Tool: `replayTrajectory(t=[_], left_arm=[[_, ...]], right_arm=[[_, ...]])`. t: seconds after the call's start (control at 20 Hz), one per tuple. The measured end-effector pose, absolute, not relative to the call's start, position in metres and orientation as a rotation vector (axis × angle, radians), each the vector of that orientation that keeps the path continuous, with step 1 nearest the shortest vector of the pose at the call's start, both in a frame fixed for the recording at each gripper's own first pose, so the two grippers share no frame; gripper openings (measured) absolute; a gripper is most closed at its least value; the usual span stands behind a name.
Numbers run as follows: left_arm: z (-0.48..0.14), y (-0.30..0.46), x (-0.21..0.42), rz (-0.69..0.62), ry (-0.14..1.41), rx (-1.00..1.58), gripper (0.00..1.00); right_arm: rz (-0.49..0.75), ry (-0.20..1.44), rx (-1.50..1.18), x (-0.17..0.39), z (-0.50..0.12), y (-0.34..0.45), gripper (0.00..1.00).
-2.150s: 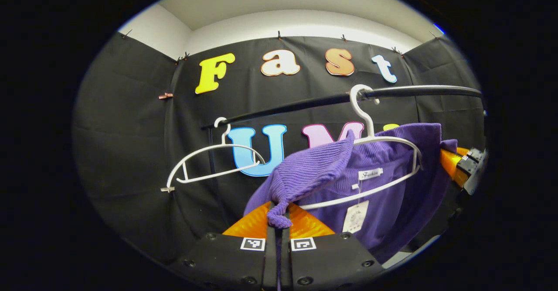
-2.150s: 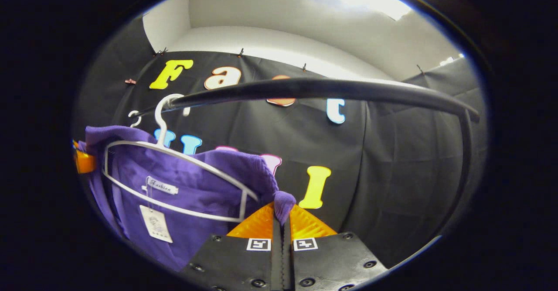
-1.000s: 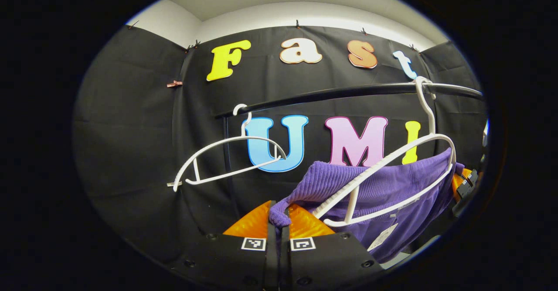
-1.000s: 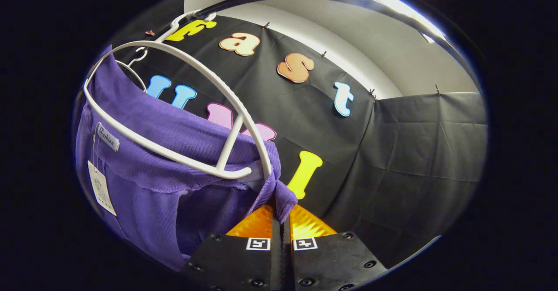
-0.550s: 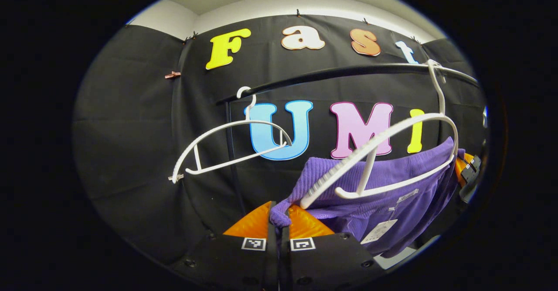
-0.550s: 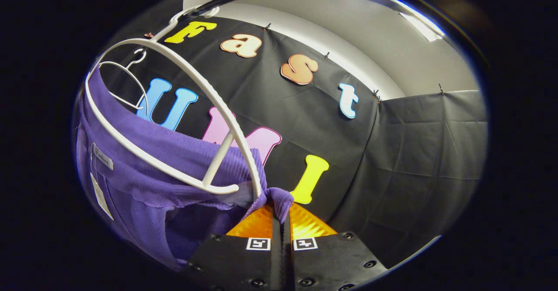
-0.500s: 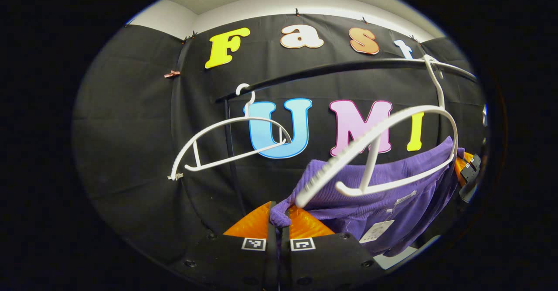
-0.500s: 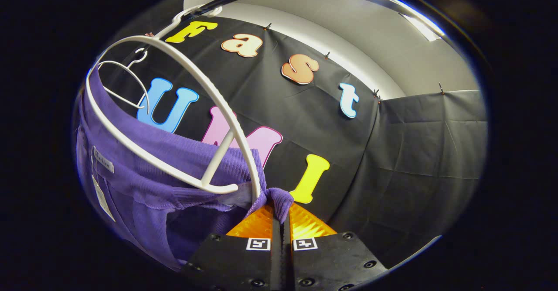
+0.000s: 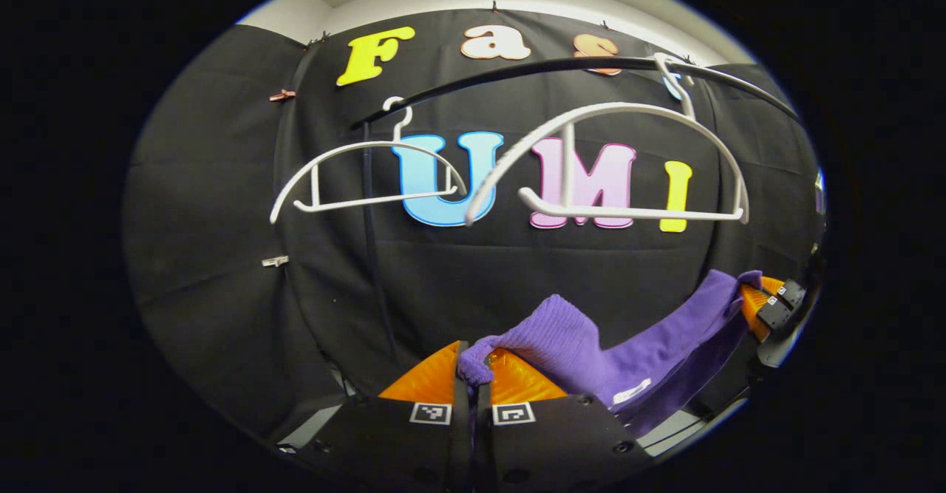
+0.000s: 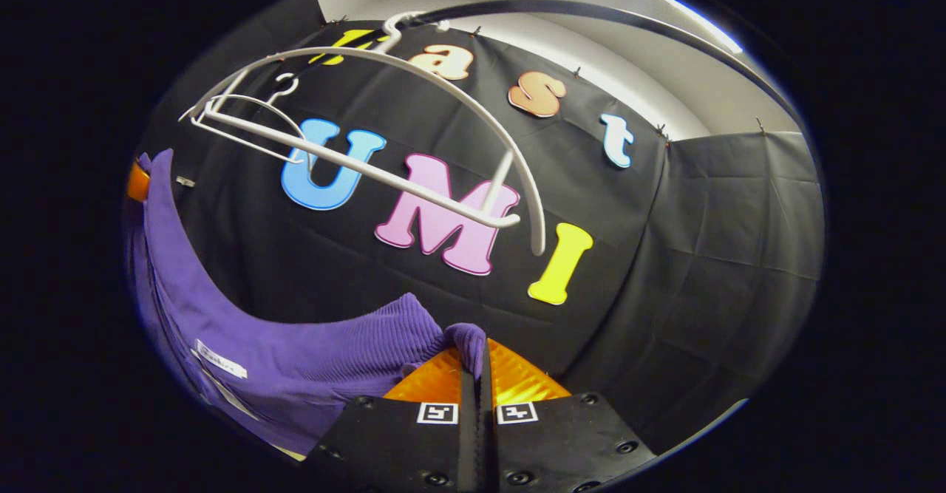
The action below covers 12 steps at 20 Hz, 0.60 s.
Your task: Grasp the clothes on the hanger with both hands and then place them into the laundry hamper below.
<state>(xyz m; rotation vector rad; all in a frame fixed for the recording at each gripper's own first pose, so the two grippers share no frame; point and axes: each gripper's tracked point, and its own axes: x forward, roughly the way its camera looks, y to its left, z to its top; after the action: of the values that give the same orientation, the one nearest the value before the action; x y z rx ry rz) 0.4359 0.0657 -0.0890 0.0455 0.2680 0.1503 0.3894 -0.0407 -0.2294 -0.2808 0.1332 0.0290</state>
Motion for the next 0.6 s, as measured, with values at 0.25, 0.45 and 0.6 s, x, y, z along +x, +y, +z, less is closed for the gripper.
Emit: replayTrajectory(t=[0.25, 0.45, 0.6], left_arm=[[-0.083, 0.012, 0.429, 0.003, 0.276, 0.009, 0.06], [-0.079, -0.028, 0.421, -0.113, 0.280, -0.018, 0.06], [-0.076, -0.052, 0.417, -0.186, 0.284, -0.069, 0.05]], right_arm=[[0.133, 0.141, -0.201, 0.362, -0.195, 0.004, 0.05], [0.202, 0.173, -0.143, 0.353, -0.182, 0.020, 0.04], [0.219, 0.213, -0.117, 0.343, -0.183, 0.024, 0.04]])
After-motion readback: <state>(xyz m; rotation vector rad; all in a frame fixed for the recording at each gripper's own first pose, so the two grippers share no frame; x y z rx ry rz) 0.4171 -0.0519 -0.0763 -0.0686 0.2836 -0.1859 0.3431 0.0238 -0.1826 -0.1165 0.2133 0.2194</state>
